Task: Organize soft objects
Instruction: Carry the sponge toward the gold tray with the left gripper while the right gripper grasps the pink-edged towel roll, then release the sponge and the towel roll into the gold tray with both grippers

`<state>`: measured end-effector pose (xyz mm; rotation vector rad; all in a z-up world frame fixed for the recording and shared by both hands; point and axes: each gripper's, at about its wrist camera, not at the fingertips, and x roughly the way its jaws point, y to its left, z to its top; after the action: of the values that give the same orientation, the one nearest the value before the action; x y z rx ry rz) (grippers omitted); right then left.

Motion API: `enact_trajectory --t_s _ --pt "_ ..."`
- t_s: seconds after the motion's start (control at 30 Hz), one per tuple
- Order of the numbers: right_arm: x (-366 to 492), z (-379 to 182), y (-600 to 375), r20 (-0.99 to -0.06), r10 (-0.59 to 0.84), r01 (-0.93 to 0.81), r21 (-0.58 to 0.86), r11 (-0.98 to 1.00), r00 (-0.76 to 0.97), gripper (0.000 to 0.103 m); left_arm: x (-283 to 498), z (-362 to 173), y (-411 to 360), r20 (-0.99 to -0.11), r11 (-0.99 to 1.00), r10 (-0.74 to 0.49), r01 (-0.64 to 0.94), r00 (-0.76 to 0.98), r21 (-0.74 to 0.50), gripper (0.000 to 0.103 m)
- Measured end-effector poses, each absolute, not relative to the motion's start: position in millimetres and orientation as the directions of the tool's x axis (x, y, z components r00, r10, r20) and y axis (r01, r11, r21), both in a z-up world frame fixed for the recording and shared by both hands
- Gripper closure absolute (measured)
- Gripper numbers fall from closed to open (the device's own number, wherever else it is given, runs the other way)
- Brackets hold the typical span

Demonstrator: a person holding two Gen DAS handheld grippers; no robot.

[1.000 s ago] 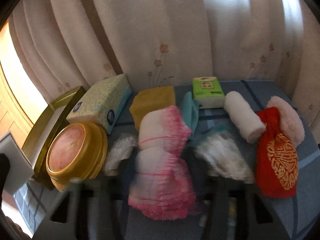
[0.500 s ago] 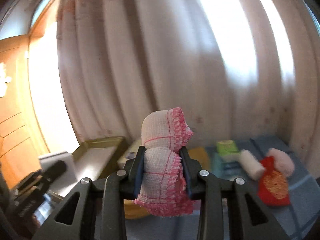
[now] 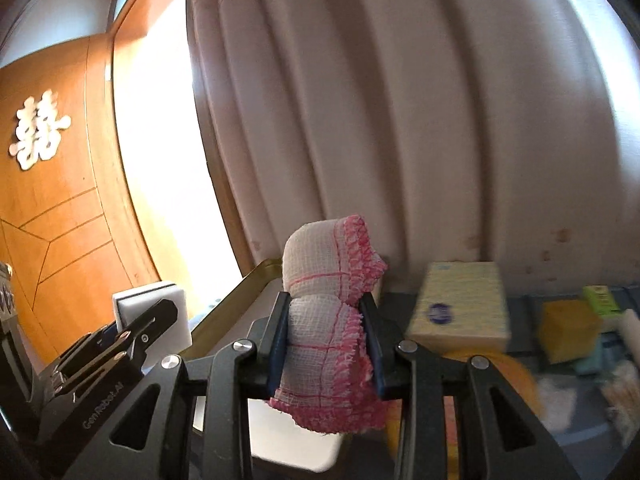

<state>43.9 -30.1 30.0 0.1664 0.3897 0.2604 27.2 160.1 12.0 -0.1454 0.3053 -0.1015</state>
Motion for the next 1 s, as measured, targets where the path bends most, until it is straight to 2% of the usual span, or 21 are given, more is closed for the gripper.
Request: enact_trajectory --t_s 0.27,0.37,0.6,0.7,0.83,0.9,0.97,1.0 --pt "76.2 -0.1 0.7 -0.452 0.335 -0.266 0.211 0.941 0.827 0.067 48.9 -1.0 161.7 -0.357 0.994 -0.069 0.034 0.931 -0.103 0.073" --pt "79.6 -3.8 3.3 -0.465 0.327 -0.272 0.183 0.945 0.822 0.067 59.6 -8.6 163.3 -0.393 0.994 -0.058 0.016 0.918 -0.11 0.072" --pt "90.3 -10.6 13.4 -0.485 0.35 -0.289 0.199 0.936 0.801 0.064 65.4 -9.9 165.3 -0.399 0.994 -0.028 -0.017 0.916 -0.107 0.071" --pt "103.2 -13.2 6.4 -0.501 0.365 -0.286 0.229 0.93 0.785 0.056 62.5 -10.2 166.0 -0.395 0.994 -0.002 -0.04 0.919 -0.098 0.062" --pt "99.1 -8.9 -0.1 -0.481 0.347 -0.278 0.212 0.937 0.805 0.055 56.2 -9.2 166.6 -0.377 0.991 0.075 -0.112 0.923 -0.077 0.03" --pt "90.4 -1.8 -3.5 -0.448 0.346 -0.278 0.213 0.937 0.824 0.05 53.6 -8.7 168.9 -0.367 0.986 0.109 -0.147 0.924 -0.077 0.022" --pt "83.3 5.5 -12.7 -0.408 0.345 -0.266 0.238 0.934 0.845 0.04 52.0 -8.6 172.0 -0.36 0.983 0.122 -0.163 0.925 -0.087 0.004" --pt "81.8 5.7 -18.3 -0.376 0.332 -0.252 0.247 0.936 0.865 0.039 51.0 -8.7 173.5 -0.359 0.981 0.124 -0.168 0.925 -0.093 0.002"
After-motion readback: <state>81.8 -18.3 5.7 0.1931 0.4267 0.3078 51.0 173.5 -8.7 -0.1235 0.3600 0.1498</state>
